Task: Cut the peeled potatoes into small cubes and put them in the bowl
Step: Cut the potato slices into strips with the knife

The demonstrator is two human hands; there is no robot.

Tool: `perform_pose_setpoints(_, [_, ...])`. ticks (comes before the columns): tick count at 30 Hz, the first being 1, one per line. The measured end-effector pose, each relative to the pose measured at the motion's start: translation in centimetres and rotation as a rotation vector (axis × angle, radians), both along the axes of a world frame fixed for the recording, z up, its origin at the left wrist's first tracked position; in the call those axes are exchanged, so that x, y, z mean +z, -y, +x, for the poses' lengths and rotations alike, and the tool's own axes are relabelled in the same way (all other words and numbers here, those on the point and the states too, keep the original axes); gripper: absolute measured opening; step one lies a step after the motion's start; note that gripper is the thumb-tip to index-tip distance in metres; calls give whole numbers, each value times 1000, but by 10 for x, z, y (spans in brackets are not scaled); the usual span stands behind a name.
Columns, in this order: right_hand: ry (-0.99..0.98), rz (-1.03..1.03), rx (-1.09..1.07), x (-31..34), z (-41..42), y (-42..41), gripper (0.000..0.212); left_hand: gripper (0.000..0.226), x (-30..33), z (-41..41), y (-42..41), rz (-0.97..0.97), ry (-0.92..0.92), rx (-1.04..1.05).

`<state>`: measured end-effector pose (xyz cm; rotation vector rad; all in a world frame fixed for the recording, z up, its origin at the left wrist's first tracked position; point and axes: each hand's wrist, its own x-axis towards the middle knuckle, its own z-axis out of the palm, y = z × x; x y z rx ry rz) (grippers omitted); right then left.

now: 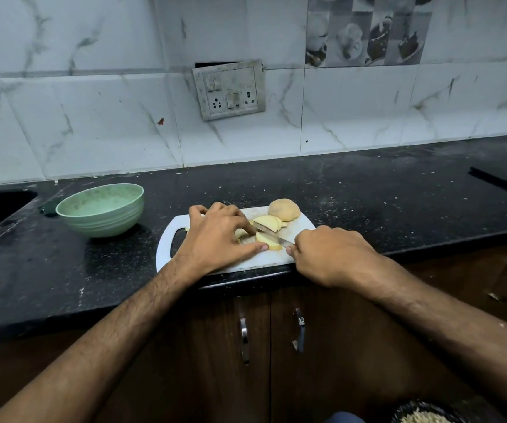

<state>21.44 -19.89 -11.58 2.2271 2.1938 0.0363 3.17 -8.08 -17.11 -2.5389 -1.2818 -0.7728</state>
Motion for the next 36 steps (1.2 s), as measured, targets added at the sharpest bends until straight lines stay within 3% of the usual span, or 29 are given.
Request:
perform_pose_setpoints(5, [76, -3, 14, -1, -14, 5, 29, 62, -1, 2, 0, 20, 9, -13])
perform_pose_setpoints(12, [98, -7, 24, 2, -25, 9, 28, 46, -3, 2, -2, 58, 33, -46])
perform_pose_setpoints(18, [15, -74, 15, 4, -20, 1, 27, 39, -4, 2, -5, -9, 123, -116])
perform_pose_setpoints(24, [-31, -94, 15, 0, -17, -4, 27, 45, -2, 3, 0, 26, 86, -102])
perform_pose_setpoints(30, [44, -7, 51, -11, -6, 23, 21, 42, -3, 2, 2, 56, 65, -87])
perform_pose_setpoints(36, [119, 21, 60, -7, 6, 28, 27, 44, -5, 1, 1, 76, 67, -98])
